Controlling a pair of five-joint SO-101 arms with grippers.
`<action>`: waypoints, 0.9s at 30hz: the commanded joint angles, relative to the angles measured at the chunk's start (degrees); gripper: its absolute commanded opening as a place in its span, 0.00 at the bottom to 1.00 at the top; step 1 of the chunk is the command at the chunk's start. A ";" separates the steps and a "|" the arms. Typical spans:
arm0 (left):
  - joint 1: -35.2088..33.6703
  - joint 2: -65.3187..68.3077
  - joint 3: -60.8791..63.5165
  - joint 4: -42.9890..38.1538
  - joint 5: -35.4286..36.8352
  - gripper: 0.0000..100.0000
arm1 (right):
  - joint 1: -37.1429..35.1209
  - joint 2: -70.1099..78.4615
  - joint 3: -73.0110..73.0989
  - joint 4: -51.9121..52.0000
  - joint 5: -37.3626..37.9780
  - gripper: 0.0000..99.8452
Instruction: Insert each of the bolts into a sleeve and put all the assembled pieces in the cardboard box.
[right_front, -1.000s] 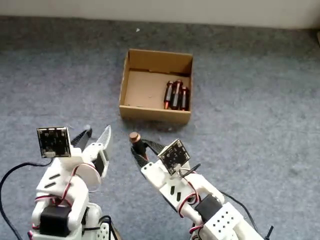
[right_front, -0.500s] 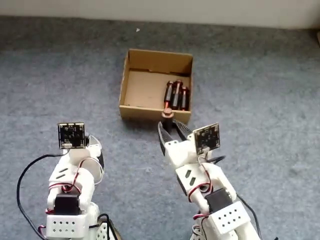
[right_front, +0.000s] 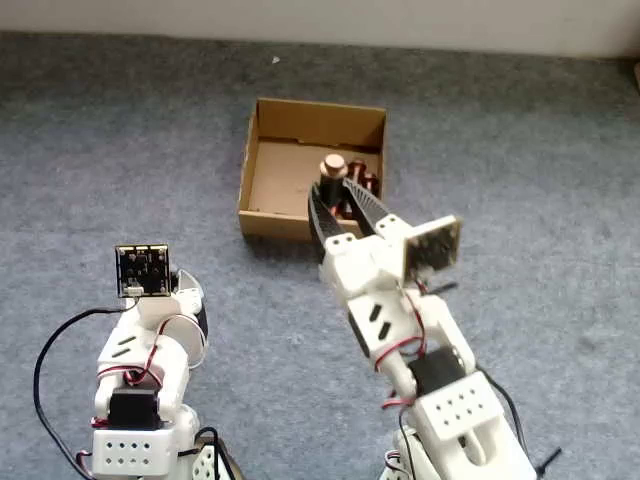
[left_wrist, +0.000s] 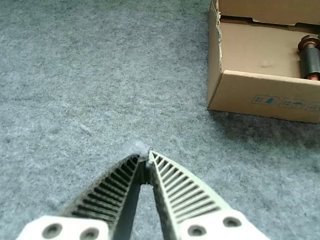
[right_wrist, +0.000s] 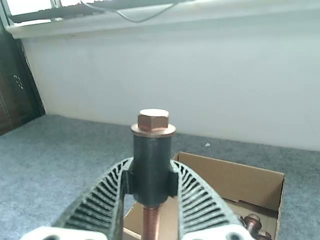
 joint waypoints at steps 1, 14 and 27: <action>-0.40 -0.40 1.10 -1.05 -0.35 0.02 | 0.66 14.29 -11.91 -2.07 -0.09 0.01; -0.40 -0.40 1.10 -1.05 -0.35 0.02 | 0.66 56.40 -40.13 -2.07 -0.09 0.01; -0.40 -0.40 1.10 -1.05 -0.44 0.02 | 0.66 75.56 -47.16 -2.07 -0.09 0.01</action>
